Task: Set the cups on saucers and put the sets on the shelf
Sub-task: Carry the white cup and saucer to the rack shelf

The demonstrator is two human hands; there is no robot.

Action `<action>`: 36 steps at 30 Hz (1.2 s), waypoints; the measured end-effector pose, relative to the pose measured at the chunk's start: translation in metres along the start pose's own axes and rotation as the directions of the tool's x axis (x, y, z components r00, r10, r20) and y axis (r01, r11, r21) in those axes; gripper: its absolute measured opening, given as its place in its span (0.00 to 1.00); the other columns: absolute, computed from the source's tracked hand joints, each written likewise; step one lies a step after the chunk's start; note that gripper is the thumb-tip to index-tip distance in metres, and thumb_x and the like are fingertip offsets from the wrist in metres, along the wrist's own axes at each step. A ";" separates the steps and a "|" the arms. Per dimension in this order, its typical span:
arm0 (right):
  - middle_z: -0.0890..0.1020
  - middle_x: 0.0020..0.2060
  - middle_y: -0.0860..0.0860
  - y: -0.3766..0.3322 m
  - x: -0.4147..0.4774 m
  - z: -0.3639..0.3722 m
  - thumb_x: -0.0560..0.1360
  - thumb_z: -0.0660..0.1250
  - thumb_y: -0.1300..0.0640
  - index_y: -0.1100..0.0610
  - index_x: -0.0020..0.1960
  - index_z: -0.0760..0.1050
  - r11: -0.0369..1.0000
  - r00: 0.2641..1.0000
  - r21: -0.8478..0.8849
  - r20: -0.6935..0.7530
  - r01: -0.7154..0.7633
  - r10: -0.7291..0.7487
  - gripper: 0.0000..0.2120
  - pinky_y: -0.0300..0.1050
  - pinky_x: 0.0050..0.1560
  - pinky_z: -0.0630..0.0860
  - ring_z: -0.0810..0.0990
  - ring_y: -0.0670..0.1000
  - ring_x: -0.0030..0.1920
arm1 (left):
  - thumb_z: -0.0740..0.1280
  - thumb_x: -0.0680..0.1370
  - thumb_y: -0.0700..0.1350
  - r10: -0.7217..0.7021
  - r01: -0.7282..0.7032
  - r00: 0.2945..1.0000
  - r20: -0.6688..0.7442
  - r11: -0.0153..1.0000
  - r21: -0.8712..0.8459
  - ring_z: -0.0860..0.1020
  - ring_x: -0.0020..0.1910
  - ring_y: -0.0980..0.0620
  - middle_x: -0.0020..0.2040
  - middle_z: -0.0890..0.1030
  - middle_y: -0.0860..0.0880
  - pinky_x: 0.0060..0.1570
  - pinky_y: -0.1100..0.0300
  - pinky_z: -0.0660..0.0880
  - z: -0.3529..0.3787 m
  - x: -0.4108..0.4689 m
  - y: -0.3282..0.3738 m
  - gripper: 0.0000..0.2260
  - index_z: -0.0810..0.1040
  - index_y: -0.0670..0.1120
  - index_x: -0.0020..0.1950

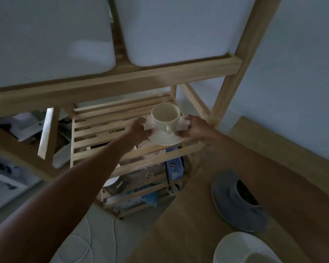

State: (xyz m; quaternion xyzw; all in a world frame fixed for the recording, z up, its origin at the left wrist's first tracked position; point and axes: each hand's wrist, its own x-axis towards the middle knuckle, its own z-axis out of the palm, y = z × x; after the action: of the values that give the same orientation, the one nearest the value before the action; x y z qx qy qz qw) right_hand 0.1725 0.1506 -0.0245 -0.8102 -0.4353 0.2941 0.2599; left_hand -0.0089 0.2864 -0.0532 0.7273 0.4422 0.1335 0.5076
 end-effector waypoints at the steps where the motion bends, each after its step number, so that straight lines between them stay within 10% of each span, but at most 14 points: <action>1: 0.81 0.60 0.55 0.000 0.016 0.003 0.70 0.77 0.51 0.56 0.68 0.71 1.000 1.000 -0.006 -0.009 0.004 -0.004 0.30 0.51 0.50 0.79 0.81 0.56 0.55 | 0.73 0.73 0.41 -0.009 0.009 1.000 -0.019 1.000 -0.017 0.80 0.40 0.49 0.49 0.81 0.43 0.32 0.60 0.80 -0.001 0.016 -0.005 0.20 0.73 0.43 0.63; 9: 0.81 0.49 0.50 0.005 0.127 0.021 0.68 0.78 0.52 0.53 0.58 0.74 0.997 0.995 0.021 -0.073 -0.069 0.071 0.22 0.34 0.24 0.69 0.78 0.47 0.37 | 0.74 0.72 0.46 0.042 -0.025 0.993 -0.112 0.989 0.145 0.80 0.36 0.54 0.43 0.81 0.50 0.30 0.66 0.78 -0.011 0.121 -0.023 0.19 0.77 0.47 0.62; 15: 0.82 0.56 0.53 0.009 0.175 0.027 0.66 0.79 0.51 0.56 0.63 0.75 0.995 0.988 0.017 -0.115 -0.098 0.099 0.28 0.41 0.42 0.72 0.78 0.52 0.48 | 0.73 0.72 0.50 0.085 -0.052 0.992 -0.089 0.947 0.318 0.79 0.52 0.44 0.54 0.82 0.44 0.57 0.49 0.77 -0.017 0.163 -0.022 0.19 0.78 0.48 0.61; 28: 0.80 0.58 0.57 0.003 0.195 0.021 0.69 0.78 0.50 0.60 0.65 0.74 0.982 0.984 -0.123 -0.128 -0.143 0.128 0.29 0.48 0.57 0.78 0.80 0.56 0.56 | 0.67 0.76 0.55 0.122 -0.055 0.990 -0.066 0.783 0.620 0.75 0.58 0.39 0.60 0.78 0.38 0.54 0.52 0.72 -0.015 0.175 -0.009 0.25 0.73 0.40 0.66; 36: 0.81 0.59 0.55 0.001 0.150 0.018 0.72 0.75 0.50 0.57 0.68 0.73 0.997 0.989 -0.045 -0.135 -0.059 0.052 0.28 0.47 0.58 0.77 0.80 0.55 0.58 | 0.66 0.76 0.58 0.094 0.005 0.982 -0.161 0.851 0.525 0.69 0.66 0.39 0.68 0.73 0.39 0.56 0.48 0.69 -0.019 0.136 -0.014 0.29 0.66 0.45 0.72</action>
State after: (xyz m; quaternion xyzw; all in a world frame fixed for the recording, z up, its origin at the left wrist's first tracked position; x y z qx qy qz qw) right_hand 0.2278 0.2821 -0.0752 -0.8461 -0.4012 0.2355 0.2603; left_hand 0.0493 0.4053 -0.0912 0.8327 0.4892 0.0852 0.2449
